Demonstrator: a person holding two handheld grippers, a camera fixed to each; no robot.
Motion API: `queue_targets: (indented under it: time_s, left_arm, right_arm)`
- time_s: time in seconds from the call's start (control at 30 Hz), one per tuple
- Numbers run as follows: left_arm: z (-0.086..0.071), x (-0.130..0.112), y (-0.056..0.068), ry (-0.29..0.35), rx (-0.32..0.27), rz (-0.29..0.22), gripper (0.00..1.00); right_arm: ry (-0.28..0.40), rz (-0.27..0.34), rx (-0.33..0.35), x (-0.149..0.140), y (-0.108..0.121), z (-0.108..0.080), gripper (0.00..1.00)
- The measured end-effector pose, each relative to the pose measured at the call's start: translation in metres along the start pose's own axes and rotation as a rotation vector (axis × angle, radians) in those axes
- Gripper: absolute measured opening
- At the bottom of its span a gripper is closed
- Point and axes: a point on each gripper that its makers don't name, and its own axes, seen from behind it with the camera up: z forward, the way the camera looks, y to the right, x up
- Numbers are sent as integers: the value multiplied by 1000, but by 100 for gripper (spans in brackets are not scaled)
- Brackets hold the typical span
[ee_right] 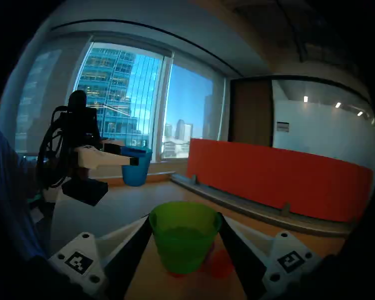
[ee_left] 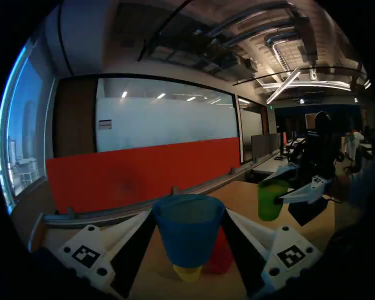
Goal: Pour water
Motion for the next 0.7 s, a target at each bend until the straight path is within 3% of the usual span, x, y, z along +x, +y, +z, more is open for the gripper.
queue_targets:
  time_s: [0.3, 0.7]
  left_arm:
    - [-3, -20, 2, -28, -9, -16, 87]
    - [-3, -50, 7, -88, -26, -9, 87]
  right_arm:
    - [-9, 11, -41, 0, 18, -16, 93]
    - [-34, 29, -46, -8, 27, -22, 93]
